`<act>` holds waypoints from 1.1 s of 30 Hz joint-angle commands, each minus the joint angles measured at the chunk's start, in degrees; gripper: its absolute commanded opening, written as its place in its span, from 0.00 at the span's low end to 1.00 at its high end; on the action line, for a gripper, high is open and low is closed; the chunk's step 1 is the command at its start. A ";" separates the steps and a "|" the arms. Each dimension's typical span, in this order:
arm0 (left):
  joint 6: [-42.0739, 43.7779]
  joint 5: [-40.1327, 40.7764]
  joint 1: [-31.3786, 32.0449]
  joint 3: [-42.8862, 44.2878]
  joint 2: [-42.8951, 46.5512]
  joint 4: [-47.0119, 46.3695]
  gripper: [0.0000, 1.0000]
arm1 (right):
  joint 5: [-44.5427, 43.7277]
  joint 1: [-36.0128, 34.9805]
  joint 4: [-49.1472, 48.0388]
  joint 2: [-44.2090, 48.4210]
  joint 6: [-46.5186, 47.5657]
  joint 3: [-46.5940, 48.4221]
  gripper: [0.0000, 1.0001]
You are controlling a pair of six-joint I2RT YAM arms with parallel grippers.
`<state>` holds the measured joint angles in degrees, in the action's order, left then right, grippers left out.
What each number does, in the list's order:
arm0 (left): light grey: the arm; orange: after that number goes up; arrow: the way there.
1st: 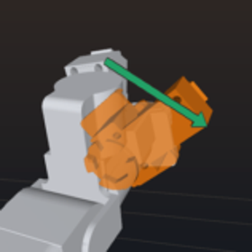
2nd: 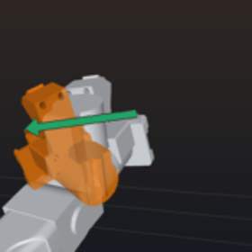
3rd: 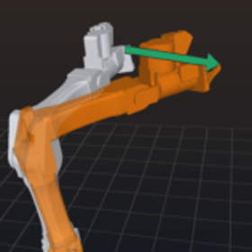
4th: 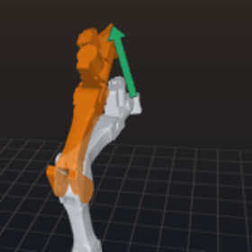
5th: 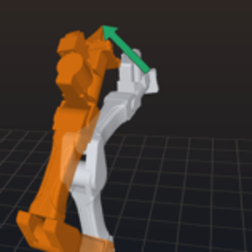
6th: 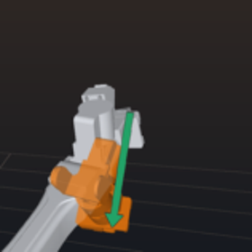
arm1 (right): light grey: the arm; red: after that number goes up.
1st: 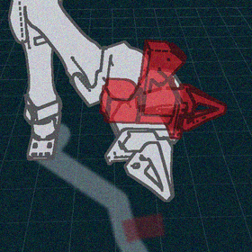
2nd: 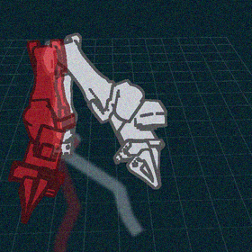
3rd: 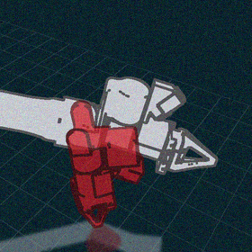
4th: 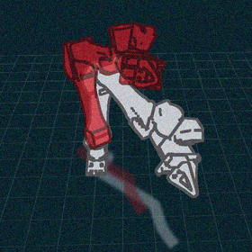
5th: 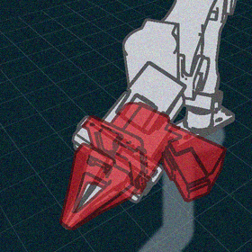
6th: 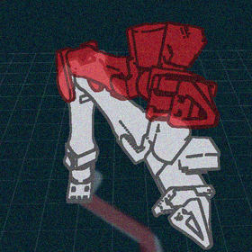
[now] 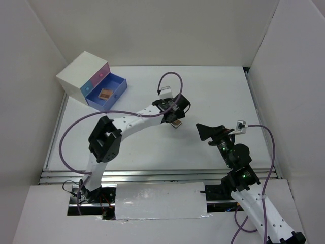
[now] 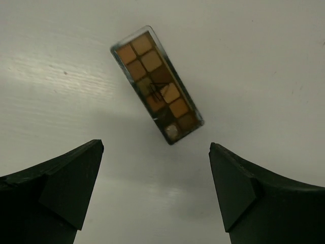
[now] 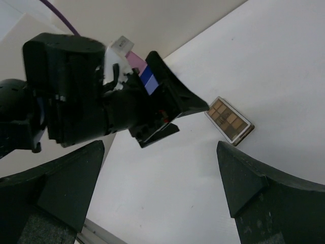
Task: Organize the makeup
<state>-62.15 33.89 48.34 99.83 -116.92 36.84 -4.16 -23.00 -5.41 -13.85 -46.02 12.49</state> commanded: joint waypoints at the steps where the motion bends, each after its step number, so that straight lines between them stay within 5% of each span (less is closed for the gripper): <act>1: -20.71 6.64 -0.96 9.57 -8.37 13.06 0.99 | -0.67 -0.20 -1.44 1.01 -0.65 -0.80 1.00; 10: -24.86 0.04 -3.33 8.45 -14.99 4.66 0.99 | 0.56 -0.20 -1.53 1.01 -0.65 -0.63 1.00; 21: -19.41 -2.96 -5.10 5.90 -16.49 -6.96 0.99 | 2.93 -0.11 -2.24 0.14 -1.00 -0.27 1.00; 27: -18.01 -3.74 -5.18 27.30 -28.87 11.57 0.99 | 2.67 -0.11 -1.54 0.22 -0.65 0.16 1.00; 33: -17.83 -4.10 -5.18 19.20 -27.75 10.20 0.95 | 1.97 -0.11 -0.74 1.28 -0.47 0.34 1.00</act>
<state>-80.73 32.16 42.92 125.38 -142.65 41.50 -1.34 -23.00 -5.04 -13.37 -46.85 11.88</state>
